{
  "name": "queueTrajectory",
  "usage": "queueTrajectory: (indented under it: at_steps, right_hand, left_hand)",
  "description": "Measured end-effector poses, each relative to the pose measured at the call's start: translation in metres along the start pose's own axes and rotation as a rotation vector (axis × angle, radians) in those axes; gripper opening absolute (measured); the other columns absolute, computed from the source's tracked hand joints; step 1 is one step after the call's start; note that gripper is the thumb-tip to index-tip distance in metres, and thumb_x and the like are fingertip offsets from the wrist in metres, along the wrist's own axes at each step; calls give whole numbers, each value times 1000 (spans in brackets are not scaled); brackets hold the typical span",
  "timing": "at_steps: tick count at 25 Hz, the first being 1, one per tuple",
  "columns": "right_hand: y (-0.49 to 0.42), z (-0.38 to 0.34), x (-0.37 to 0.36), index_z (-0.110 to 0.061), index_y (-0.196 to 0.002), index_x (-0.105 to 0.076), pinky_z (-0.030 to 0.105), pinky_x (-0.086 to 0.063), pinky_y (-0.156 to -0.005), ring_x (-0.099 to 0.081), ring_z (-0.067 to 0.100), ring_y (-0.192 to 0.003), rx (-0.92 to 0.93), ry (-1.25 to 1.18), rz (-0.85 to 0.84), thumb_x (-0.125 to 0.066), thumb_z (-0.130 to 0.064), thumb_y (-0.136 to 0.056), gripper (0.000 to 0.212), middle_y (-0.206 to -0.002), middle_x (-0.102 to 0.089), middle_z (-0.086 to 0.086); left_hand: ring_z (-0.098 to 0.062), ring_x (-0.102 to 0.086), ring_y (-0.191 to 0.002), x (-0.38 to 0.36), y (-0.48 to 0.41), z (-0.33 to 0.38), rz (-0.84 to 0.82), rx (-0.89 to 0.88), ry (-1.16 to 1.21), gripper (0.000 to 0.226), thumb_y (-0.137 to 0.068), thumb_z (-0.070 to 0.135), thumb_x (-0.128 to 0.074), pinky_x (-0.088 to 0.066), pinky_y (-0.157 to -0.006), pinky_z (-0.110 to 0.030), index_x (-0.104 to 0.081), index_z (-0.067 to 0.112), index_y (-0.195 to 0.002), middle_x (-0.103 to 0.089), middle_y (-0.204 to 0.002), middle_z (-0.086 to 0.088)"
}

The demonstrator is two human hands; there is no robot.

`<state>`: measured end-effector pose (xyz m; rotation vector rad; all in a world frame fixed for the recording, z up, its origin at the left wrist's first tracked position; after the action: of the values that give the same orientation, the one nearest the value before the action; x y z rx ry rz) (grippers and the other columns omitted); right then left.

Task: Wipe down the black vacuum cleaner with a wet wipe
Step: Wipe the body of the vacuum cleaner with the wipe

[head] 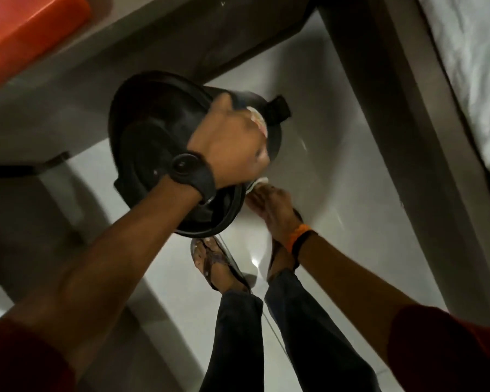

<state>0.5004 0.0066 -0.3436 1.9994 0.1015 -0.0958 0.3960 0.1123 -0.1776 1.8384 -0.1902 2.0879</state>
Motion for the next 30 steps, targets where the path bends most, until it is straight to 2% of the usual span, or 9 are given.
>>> queueTrajectory:
  at_steps: [6,8,12,14,18,21,24,27,30]
  right_hand:
    - [16,13,21,-17,-82,-50,13,-54,-63,-54,6,-75,-60,-28,138,-37,-1,-107,32,-85,-52,-1]
    - [32,-9,46,-10,-80,-55,20,-54,-58,-56,12,-70,59,29,280,-46,2,-103,27,-80,-55,4]
    - [39,-101,68,-20,-73,-65,37,-56,-78,-64,21,-78,421,177,458,-67,-8,-93,24,-79,-66,6]
    - [33,-128,44,-32,-80,-65,33,-59,-82,-68,10,-84,521,345,332,-63,-15,-96,24,-85,-69,-7]
    - [14,-117,6,-9,-112,-59,46,-52,-96,-63,29,-105,583,721,239,-49,-11,-105,13,-115,-66,16]
    - [16,-106,29,-10,-113,-58,30,-53,-90,-62,29,-114,558,547,400,-50,-15,-104,13,-127,-65,16]
    - [7,-94,61,-7,-117,-56,46,-53,-101,-61,37,-119,459,503,453,-50,-19,-103,20,-125,-63,18]
    - [-4,-75,86,-13,-104,-53,57,-53,-100,-63,37,-114,283,342,377,-50,-11,-101,5,-111,-60,11]
    - [-8,-47,61,-1,-130,-49,53,-54,-99,-57,41,-128,179,423,179,-52,-4,-102,29,-134,-58,20]
  left_hand:
    - [-21,-59,-108,-30,38,74,55,-436,-254,29,-82,40,-59,-44,-99,-47,-63,23,-104,-68,-106,1]
    - [-28,-44,-136,-20,45,59,183,-139,-87,55,-79,40,-61,-29,-111,-56,-46,24,-130,-54,-141,-6]
    - [-32,-19,-150,-24,116,-34,343,905,316,97,-70,53,-63,-21,-118,-60,-27,16,-151,-24,-161,-14]
    - [-33,-13,-151,-38,146,-56,348,1056,473,100,-71,42,-71,-20,-120,-60,-22,11,-153,-17,-163,-15]
    - [-28,-9,-153,-51,151,-65,289,872,721,92,-81,19,-76,-20,-124,-52,-20,8,-153,-13,-164,-11]
    - [-28,-8,-152,-48,147,-57,304,786,806,88,-82,12,-72,-17,-125,-46,-21,7,-153,-15,-164,-10]
    - [-28,-10,-152,-39,133,-31,281,644,773,87,-82,14,-71,-18,-123,-54,-19,8,-153,-18,-163,-12]
    - [-30,-10,-152,-32,111,16,237,508,611,89,-82,21,-69,-19,-122,-57,-18,5,-152,-15,-163,-17]
    - [-32,-8,-152,-43,96,57,207,458,483,91,-83,17,-68,-24,-123,-48,-11,3,-153,-13,-163,-17]
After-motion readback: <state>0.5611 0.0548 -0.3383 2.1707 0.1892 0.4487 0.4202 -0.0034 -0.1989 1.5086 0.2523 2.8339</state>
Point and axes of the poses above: each hand's wrist, its own y-axis away from the middle knuckle, its own x-axis out of the back of the hand, z = x × y, the point moved 9 cm from there along -y, towards the middle knuckle
